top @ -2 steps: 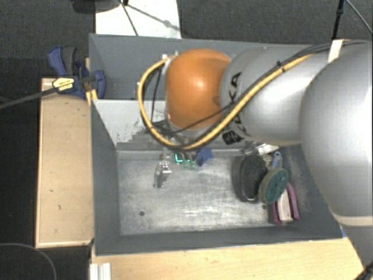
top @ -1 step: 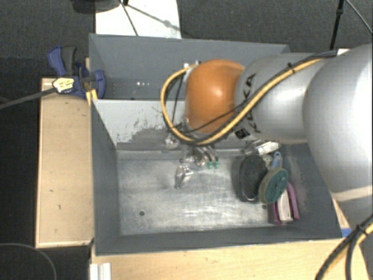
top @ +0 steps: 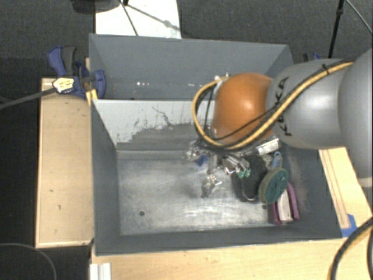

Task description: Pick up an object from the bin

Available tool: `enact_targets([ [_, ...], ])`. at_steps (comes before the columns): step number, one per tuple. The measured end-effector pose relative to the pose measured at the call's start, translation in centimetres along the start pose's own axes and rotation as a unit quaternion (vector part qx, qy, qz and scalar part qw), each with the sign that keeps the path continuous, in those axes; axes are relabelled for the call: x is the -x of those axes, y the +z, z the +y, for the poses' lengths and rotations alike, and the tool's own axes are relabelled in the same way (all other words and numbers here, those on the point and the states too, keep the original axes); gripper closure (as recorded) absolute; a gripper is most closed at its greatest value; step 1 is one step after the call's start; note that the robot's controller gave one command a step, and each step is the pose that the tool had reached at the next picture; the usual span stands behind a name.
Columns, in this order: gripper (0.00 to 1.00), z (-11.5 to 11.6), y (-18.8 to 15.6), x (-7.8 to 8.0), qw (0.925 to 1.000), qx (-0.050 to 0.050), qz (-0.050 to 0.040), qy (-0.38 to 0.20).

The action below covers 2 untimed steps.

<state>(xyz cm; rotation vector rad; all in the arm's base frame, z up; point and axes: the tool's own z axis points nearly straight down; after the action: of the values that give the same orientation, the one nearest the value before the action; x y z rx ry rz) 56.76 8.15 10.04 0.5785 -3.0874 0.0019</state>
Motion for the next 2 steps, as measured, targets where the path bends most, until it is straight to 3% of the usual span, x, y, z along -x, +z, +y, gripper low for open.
enact_targets([
  [1,0.0,-3.9,-1.3,-0.5,0.9999,0.0,-0.0031,0.016],
  [2,0.0,-10.9,-1.7,-1.5,0.9994,-0.001,-0.0019,0.035],
])
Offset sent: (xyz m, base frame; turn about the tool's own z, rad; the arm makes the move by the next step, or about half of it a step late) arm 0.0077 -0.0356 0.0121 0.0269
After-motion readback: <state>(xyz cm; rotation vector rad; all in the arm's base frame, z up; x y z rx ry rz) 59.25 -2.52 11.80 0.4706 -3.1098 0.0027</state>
